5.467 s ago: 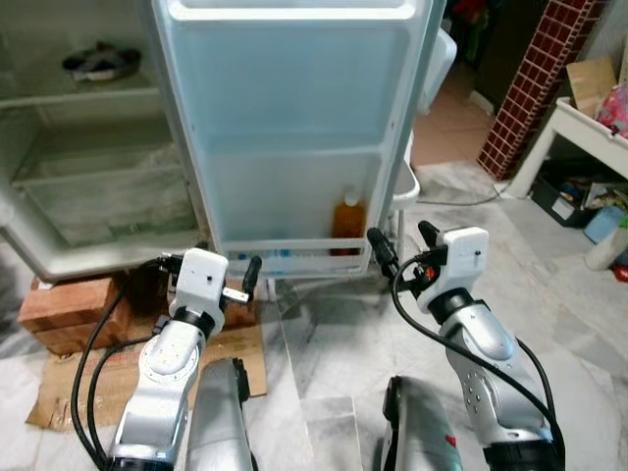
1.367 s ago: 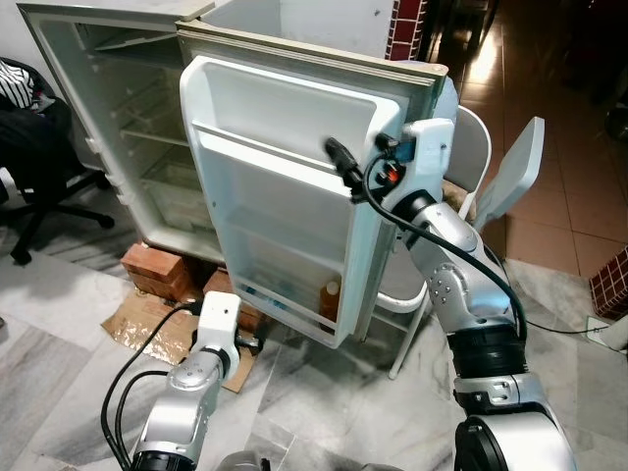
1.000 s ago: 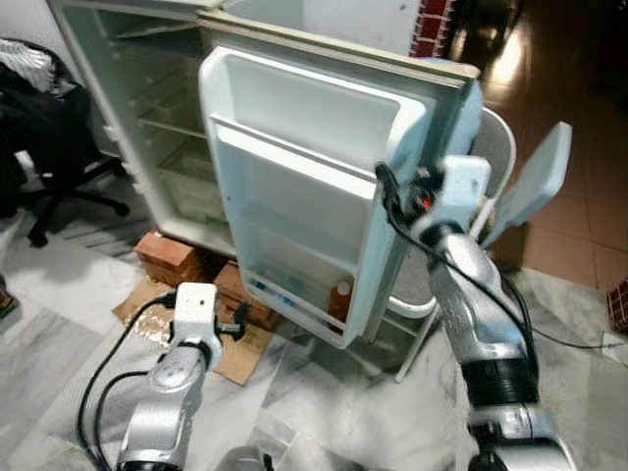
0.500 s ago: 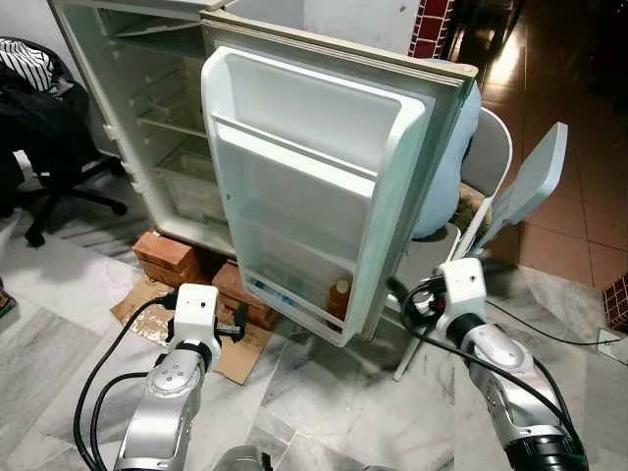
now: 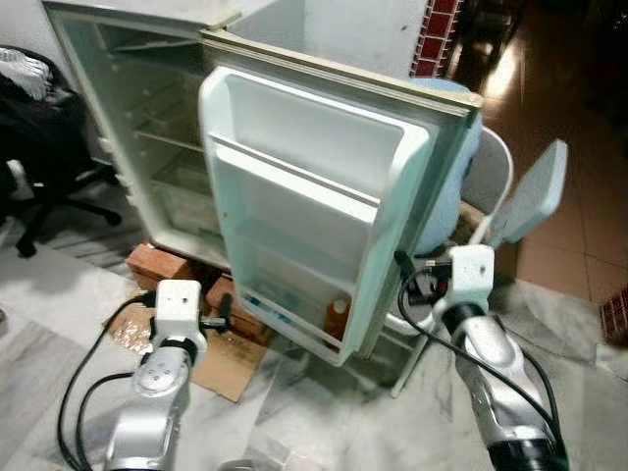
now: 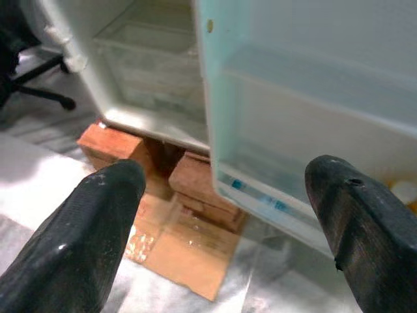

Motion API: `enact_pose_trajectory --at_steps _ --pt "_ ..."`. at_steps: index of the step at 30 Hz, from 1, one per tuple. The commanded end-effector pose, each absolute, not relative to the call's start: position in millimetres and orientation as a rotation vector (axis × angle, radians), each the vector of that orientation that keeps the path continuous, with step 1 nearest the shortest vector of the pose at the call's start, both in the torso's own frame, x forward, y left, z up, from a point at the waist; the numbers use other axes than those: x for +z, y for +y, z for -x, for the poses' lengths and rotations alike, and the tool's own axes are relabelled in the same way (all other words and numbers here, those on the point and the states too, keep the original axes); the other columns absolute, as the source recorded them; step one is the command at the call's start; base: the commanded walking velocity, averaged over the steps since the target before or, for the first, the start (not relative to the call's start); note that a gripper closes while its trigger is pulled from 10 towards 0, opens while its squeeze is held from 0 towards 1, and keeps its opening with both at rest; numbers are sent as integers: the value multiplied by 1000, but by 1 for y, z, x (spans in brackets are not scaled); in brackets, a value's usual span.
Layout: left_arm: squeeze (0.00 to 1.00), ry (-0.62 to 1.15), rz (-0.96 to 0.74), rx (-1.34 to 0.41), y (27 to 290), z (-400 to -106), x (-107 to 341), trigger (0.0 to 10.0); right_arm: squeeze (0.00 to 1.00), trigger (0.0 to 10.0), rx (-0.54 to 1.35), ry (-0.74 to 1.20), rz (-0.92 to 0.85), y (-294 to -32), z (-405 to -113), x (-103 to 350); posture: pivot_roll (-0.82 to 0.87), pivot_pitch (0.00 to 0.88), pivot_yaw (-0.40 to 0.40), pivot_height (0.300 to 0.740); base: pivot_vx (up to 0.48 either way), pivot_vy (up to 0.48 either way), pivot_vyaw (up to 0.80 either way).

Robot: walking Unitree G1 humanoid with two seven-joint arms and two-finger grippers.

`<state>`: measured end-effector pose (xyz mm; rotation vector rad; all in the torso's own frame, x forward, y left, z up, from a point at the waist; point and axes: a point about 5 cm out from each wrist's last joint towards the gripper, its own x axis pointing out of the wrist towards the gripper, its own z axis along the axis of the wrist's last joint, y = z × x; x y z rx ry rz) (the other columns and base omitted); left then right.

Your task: Restocking fridge

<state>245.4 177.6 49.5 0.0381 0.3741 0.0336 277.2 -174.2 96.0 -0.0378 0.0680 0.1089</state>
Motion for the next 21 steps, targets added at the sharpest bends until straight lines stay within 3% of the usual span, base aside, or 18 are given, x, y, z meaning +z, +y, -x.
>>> enact_pose_trajectory --at_steps 1,4,15,21 --pt "0 357 -20 18 169 -249 51 10000 0 10000 61 49 55 -186 -277 101 -33 0 21 740 326 -349 0" --pt "0 341 -24 19 168 -250 51 10000 0 10000 53 65 59 -188 -275 96 -31 0 17 740 289 -240 0" --pt "0 300 -58 17 165 -252 56 10000 0 10000 99 75 47 -182 -274 93 -30 0 19 740 0 0 0" --pt "0 288 -59 19 164 -252 57 10000 0 10000 184 108 30 -172 -274 88 -30 0 22 740 0 -407 0"
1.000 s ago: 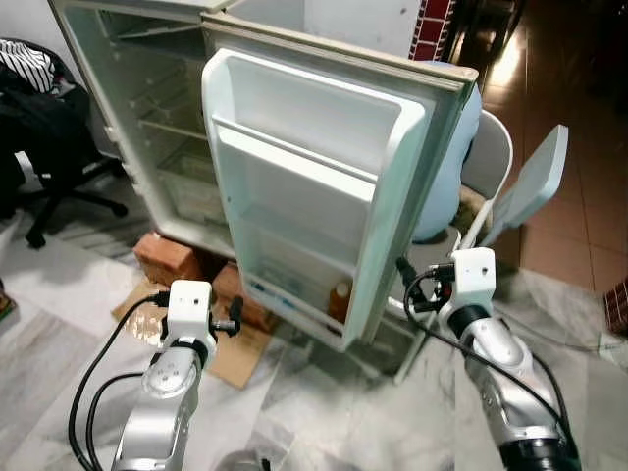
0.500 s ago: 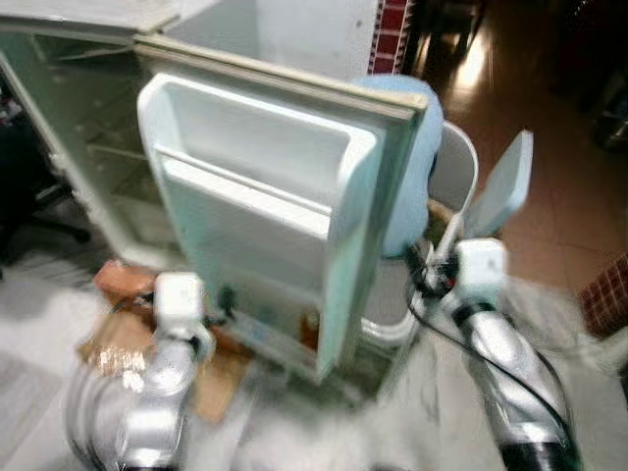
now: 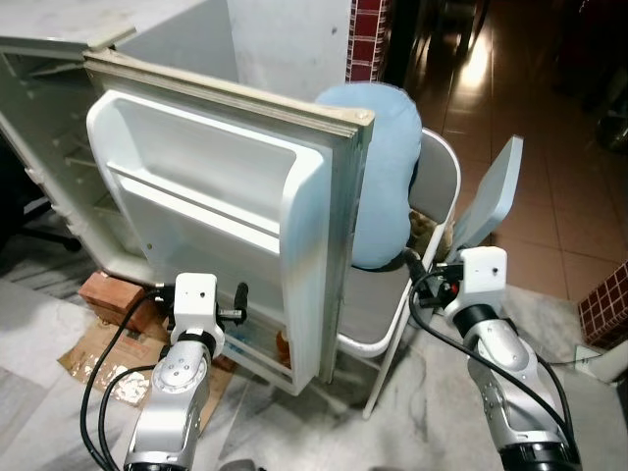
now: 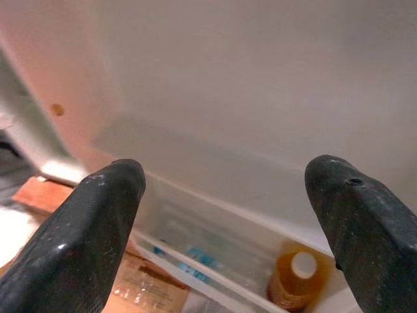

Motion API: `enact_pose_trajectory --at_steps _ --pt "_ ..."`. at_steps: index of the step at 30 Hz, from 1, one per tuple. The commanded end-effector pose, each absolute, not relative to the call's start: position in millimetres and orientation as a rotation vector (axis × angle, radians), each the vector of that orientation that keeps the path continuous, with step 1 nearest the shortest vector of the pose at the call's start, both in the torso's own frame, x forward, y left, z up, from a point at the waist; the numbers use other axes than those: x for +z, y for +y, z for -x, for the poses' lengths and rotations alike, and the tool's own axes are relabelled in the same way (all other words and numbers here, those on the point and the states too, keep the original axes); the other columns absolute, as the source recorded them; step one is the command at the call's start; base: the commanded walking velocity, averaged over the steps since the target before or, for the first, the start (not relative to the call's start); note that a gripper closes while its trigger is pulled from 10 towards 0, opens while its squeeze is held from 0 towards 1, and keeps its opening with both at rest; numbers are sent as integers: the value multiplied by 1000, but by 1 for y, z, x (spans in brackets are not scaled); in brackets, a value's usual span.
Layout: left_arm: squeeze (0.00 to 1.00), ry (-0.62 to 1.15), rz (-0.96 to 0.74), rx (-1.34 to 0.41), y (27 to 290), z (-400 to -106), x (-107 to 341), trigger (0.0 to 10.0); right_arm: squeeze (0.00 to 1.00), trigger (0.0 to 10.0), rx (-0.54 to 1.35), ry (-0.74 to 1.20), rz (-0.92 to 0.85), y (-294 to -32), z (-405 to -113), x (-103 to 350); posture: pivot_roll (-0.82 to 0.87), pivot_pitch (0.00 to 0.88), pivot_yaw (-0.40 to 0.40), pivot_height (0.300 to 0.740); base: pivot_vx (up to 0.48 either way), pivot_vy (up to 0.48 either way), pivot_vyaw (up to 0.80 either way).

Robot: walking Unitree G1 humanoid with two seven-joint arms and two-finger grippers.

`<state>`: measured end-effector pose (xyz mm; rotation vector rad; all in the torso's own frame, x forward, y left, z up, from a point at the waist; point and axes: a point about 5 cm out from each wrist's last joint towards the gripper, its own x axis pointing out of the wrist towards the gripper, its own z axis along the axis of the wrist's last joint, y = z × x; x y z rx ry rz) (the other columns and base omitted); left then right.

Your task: Restocking fridge

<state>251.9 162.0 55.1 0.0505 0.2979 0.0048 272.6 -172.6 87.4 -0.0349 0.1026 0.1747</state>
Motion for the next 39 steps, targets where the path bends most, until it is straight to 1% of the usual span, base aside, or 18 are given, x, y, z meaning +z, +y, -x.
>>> enact_pose_trajectory --at_steps 1,10,13,17,18,19,21,23,25,27,30,32,33,34,35,36,38,39 --pt "0 287 -59 18 164 -252 57 10000 0 10000 183 107 31 -172 -275 88 -29 0 21 740 0 -480 0" --pt "0 286 -61 20 164 -253 56 10000 0 10000 187 60 18 -170 -289 101 -28 0 25 740 0 -480 0" --pt "0 273 -52 22 163 -253 57 10000 0 10000 218 55 15 -166 -292 102 -27 0 25 740 0 -480 0" --pt "0 252 -46 47 162 -253 60 10000 0 10000 312 59 2 -157 -293 103 -27 0 25 740 0 0 0" --pt "0 243 -49 56 163 -253 61 10000 0 10000 380 66 5 -151 -293 103 -26 0 24 740 0 0 0" --pt "0 243 -49 56 163 -253 61 10000 0 10000 380 66 5 -151 -293 103 -26 0 24 740 0 0 0" --pt "0 225 -46 76 164 -254 62 10000 0 10000 472 77 13 -143 -291 103 -26 0 23 740 0 0 0" --pt "0 198 -95 52 160 -254 66 10000 0 10000 564 82 6 -136 -287 103 -27 0 21 740 0 0 0" --pt "0 187 -106 40 158 -255 68 10000 0 10000 585 80 5 -134 -287 104 -27 0 21 740 0 0 0" --pt "0 180 -143 -17 149 -255 68 10000 0 10000 631 72 21 -129 -286 104 -26 0 20 740 0 0 391" --pt "0 203 -150 -46 145 -255 65 10000 0 10000 625 49 49 -126 -290 107 -25 0 20 740 0 0 781" --pt "0 236 -145 -54 144 -255 61 10000 0 10000 593 23 46 -124 -294 112 -24 0 20 740 0 0 781" --pt "0 293 -150 -51 145 -254 54 10000 0 10000 540 -9 50 -123 -299 119 -23 0 20 740 0 0 781" --pt "0 293 -150 -51 145 -254 54 10000 0 10000 540 -9 50 -123 -299 119 -23 0 20 740 0 0 781" --pt "0 357 -162 -41 147 -253 47 10000 0 10000 481 -16 50 -123 -303 121 -22 0 21 740 0 0 781" --pt "0 394 -136 -21 150 -251 43 10000 0 10000 436 -12 50 -123 -306 122 -22 0 21 740 0 0 781" --pt "0 425 -84 36 160 -247 41 10000 0 10000 376 -2 49 -122 -309 121 -17 0 22 740 0 0 781" --pt "0 426 -92 53 163 -246 41 10000 0 10000 367 1 48 -122 -310 121 -17 0 22 740 0 0 781"
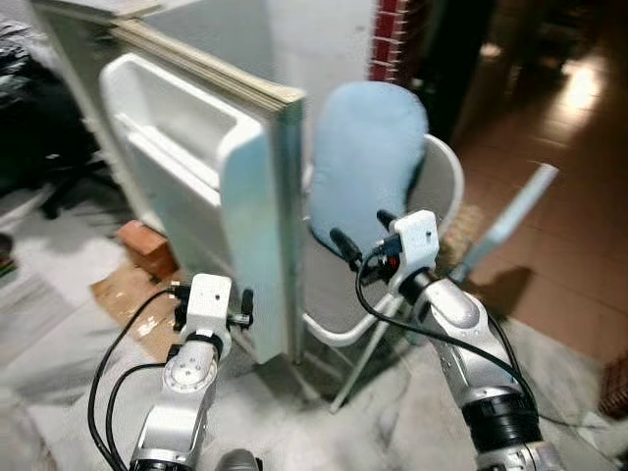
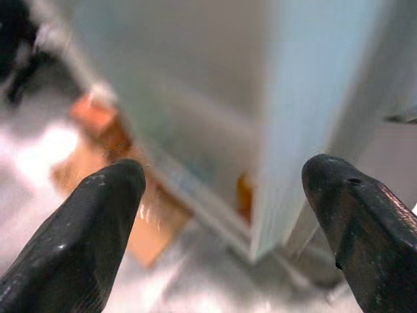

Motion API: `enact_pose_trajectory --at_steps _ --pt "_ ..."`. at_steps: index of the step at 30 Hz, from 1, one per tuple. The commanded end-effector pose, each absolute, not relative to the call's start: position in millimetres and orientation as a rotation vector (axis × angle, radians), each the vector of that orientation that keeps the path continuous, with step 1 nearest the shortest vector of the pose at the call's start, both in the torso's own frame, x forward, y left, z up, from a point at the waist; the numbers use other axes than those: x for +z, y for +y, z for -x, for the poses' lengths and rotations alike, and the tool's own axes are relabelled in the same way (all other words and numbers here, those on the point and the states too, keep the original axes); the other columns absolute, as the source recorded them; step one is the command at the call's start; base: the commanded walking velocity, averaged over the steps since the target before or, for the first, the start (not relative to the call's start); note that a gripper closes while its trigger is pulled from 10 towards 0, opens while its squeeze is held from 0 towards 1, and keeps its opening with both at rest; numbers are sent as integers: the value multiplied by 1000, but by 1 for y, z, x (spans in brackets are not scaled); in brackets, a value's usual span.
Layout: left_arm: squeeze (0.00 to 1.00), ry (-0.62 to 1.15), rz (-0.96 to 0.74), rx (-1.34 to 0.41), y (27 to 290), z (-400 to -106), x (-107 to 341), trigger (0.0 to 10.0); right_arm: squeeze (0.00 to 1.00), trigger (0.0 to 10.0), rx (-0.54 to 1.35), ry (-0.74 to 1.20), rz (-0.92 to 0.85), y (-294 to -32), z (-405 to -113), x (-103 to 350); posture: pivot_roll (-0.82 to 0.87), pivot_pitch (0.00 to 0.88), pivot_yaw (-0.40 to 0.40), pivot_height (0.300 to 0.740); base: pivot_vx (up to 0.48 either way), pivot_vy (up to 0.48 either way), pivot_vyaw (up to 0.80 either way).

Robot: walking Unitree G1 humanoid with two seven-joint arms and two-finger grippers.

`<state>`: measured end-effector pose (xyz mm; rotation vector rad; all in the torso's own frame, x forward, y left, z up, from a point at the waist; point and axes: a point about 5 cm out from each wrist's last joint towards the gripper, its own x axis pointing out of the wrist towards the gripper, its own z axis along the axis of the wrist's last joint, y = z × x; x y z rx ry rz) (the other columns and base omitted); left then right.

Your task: Restocking fridge

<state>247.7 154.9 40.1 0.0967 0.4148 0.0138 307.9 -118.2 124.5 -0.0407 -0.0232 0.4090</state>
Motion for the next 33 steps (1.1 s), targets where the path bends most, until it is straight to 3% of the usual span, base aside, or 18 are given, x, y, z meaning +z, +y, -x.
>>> enact_pose_trajectory --at_steps 1,6,13,20,24,27,28,29,30,33 --pt "0 426 -104 84 167 -244 42 10000 0 10000 349 6 43 -121 -312 121 -13 0 19 740 0 0 781" --pt "0 452 -89 125 186 -221 43 10000 0 10000 303 12 40 -115 -321 123 18 0 2 740 0 0 781" --pt "0 689 -60 113 206 -180 15 10000 0 10000 219 -1 -5 -103 -348 140 66 0 -26 740 0 0 517" --pt "0 674 -66 107 204 -180 18 10000 0 10000 260 -52 -123 -72 -366 171 82 0 -38 740 0 0 0" --pt "0 688 -67 100 203 -180 18 10000 0 10000 540 -122 -316 -36 -356 206 79 0 -42 740 0 0 0" --pt "0 693 -67 96 203 -180 17 10000 0 10000 917 -140 -433 -20 -326 219 77 0 -42 740 0 0 0" --pt "0 695 -69 93 202 -181 16 10000 0 10000 1170 -134 -476 -26 -299 220 76 0 -42 740 0 0 0" --pt "0 695 -69 93 202 -181 16 10000 0 10000 1170 -134 -476 -26 -299 220 76 0 -42 740 0 0 0" --pt "0 696 -70 91 201 -181 16 10000 0 10000 1286 -128 -484 -33 -284 219 75 0 -42 740 0 0 0" --pt "0 699 -69 89 201 -181 16 10000 0 10000 1316 -50 -471 -56 -277 202 68 0 -39 740 0 0 0"
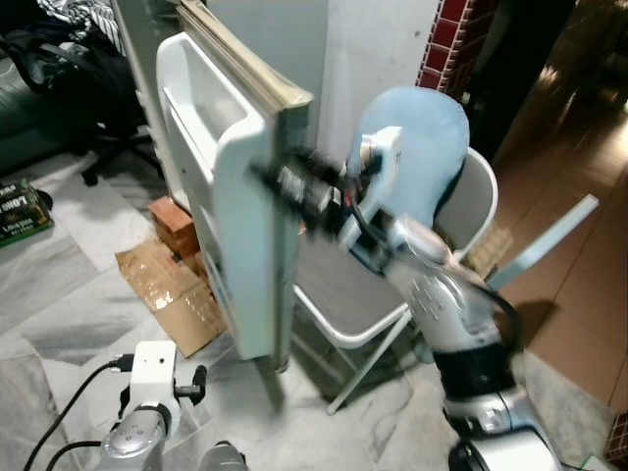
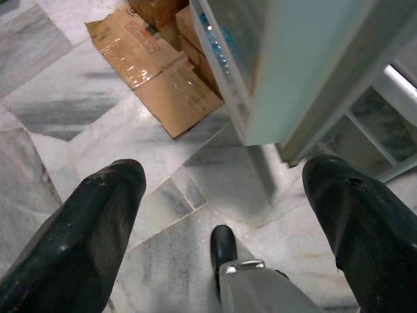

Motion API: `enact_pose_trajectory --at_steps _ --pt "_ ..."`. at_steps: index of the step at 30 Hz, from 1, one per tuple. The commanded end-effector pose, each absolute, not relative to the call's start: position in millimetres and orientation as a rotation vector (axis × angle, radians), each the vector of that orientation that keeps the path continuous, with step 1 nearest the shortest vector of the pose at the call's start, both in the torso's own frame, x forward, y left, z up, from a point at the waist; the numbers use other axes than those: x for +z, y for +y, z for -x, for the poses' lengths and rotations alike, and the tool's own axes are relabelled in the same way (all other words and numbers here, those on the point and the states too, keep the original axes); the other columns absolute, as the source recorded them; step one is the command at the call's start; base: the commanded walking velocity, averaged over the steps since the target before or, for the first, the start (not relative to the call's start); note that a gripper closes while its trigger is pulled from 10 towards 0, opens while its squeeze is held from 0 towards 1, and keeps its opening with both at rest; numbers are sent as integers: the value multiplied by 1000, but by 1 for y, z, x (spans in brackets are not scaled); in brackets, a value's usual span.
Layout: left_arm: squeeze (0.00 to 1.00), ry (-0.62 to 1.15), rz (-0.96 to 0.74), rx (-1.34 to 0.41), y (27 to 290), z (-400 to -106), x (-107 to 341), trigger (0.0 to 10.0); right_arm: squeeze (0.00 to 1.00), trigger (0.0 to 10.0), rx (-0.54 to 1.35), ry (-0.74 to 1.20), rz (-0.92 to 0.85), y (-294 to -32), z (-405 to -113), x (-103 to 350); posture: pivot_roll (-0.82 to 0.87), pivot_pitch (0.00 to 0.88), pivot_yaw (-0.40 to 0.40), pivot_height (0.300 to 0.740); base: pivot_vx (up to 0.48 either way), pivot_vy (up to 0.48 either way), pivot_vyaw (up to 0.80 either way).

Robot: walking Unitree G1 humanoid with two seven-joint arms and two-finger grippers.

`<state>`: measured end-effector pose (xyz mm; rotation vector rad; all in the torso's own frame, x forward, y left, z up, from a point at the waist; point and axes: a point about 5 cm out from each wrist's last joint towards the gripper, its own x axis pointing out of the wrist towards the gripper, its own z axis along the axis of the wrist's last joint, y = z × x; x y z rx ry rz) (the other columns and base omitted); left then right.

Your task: Restocking fridge

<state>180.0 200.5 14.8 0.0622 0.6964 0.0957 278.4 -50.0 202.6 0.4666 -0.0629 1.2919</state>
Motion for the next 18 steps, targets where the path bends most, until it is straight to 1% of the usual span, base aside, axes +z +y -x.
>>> enact_pose_trajectory --at_steps 1,2,4,7,8,9,11,12,14,15,16,17,18 --pt "0 701 -68 88 201 -181 15 10000 0 10000 1218 31 -350 -71 -285 177 67 0 -39 740 0 0 0" --pt "0 702 -68 87 201 -181 15 10000 0 10000 1183 58 -301 -76 -288 169 65 0 -38 740 0 0 0" --pt "0 705 -68 83 201 -182 15 10000 0 10000 1000 191 -104 -96 -302 134 64 0 -36 740 0 0 0" --pt "0 710 -70 79 201 -183 15 10000 0 10000 667 378 221 -133 -320 92 63 0 -30 740 0 0 0" --pt "0 710 -70 79 201 -183 15 10000 0 10000 667 378 221 -133 -320 92 63 0 -30 740 0 0 0" --pt "0 710 -71 78 201 -183 15 10000 0 10000 607 401 289 -138 -323 87 63 0 -27 740 0 0 0" --pt "0 712 -73 77 202 -183 15 10000 0 10000 530 395 348 -138 -328 85 64 0 -26 740 0 0 0" --pt "0 713 -74 76 202 -184 15 10000 0 10000 473 384 306 -134 -334 87 65 0 -23 740 0 0 0" --pt "0 714 -80 74 202 -184 15 10000 0 10000 473 327 265 -117 -339 97 72 0 -22 740 0 0 0" --pt "0 715 -84 74 203 -184 15 10000 0 10000 500 276 223 -100 -342 108 73 0 -21 740 0 0 0" --pt "0 716 -87 73 203 -185 16 10000 0 10000 543 215 153 -77 -343 122 76 0 -21 740 0 0 0" --pt "0 716 -87 73 203 -185 16 10000 0 10000 543 215 153 -77 -343 122 76 0 -21 740 0 0 0" --pt "0 716 -87 74 203 -185 16 10000 0 10000 628 183 33 -50 -338 138 79 0 -23 740 0 0 0"
